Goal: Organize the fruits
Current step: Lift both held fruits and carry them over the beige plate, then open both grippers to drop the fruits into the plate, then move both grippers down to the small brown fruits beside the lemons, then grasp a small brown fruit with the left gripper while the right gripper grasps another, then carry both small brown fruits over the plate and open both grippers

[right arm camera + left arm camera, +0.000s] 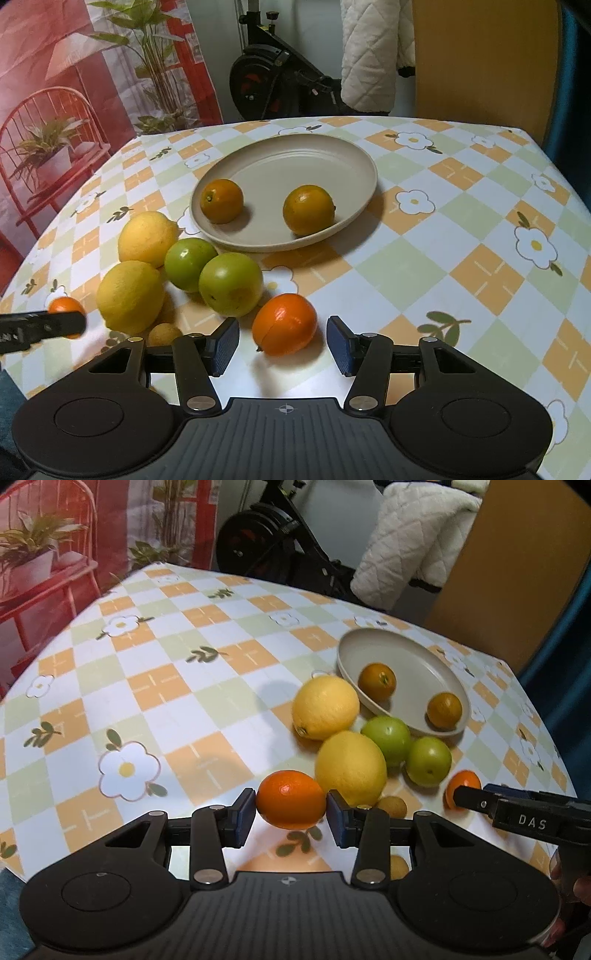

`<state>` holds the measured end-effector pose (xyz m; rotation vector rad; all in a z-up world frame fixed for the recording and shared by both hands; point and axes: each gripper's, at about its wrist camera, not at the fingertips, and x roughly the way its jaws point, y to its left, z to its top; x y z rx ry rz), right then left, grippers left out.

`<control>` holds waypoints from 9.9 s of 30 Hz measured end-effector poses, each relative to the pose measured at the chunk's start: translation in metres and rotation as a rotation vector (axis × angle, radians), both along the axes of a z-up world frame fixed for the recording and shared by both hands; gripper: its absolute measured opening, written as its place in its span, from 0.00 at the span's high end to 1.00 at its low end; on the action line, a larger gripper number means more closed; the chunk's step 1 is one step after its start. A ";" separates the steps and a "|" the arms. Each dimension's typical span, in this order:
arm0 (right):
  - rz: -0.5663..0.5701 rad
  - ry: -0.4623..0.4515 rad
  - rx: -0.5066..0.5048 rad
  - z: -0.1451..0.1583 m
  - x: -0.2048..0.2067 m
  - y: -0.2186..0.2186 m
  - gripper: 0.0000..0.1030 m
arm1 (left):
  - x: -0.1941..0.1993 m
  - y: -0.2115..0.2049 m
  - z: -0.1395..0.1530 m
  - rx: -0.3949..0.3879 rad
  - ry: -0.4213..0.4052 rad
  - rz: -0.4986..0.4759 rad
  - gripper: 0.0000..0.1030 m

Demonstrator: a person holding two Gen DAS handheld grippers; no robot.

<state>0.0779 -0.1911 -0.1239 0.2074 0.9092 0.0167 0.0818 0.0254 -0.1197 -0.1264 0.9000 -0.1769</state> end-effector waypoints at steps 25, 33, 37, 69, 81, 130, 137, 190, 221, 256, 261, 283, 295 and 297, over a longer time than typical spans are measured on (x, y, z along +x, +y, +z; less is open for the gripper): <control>-0.002 0.025 -0.013 -0.009 0.006 -0.007 0.62 | 0.013 -0.021 0.032 0.010 -0.126 -0.099 0.57; -0.011 -0.010 -0.033 0.002 0.007 -0.018 0.63 | 0.027 -0.042 0.039 0.010 -0.152 -0.179 0.57; 0.008 -0.031 -0.054 0.010 0.016 -0.022 0.63 | 0.042 -0.054 0.039 0.012 -0.144 -0.213 0.57; 0.108 -0.074 -0.173 0.005 0.109 -0.054 0.63 | 0.136 -0.124 0.000 -0.005 0.004 -0.341 0.57; 0.150 -0.062 -0.192 -0.003 0.124 -0.046 0.69 | 0.149 -0.126 -0.013 0.009 0.041 -0.328 0.57; 0.088 -0.043 0.033 0.016 0.013 0.008 0.66 | 0.029 -0.038 0.012 -0.024 -0.005 -0.267 0.58; 0.100 -0.011 0.035 0.011 0.006 0.016 0.66 | 0.008 -0.044 -0.009 -0.004 0.069 -0.316 0.58; 0.345 0.065 0.047 -0.007 0.034 0.081 0.70 | 0.008 -0.027 -0.034 0.009 0.132 -0.231 0.73; 0.130 0.036 0.035 0.000 -0.004 0.010 0.77 | 0.002 -0.045 -0.020 0.001 0.069 -0.335 0.73; 0.082 -0.116 -0.143 0.024 0.100 -0.051 0.77 | 0.140 -0.110 0.024 -0.075 -0.052 -0.341 0.73; 0.091 -0.100 -0.121 0.013 0.112 -0.056 0.77 | 0.156 -0.119 0.015 -0.058 -0.028 -0.350 0.73; 0.096 -0.062 -0.091 -0.004 0.120 -0.058 0.76 | 0.172 -0.142 -0.018 -0.004 0.055 -0.393 0.73; 0.089 -0.065 -0.100 -0.003 0.115 -0.055 0.73 | 0.172 -0.136 -0.016 -0.005 0.069 -0.372 0.67; 0.080 -0.066 -0.107 0.000 0.113 -0.055 0.71 | 0.171 -0.133 -0.013 -0.011 0.064 -0.365 0.62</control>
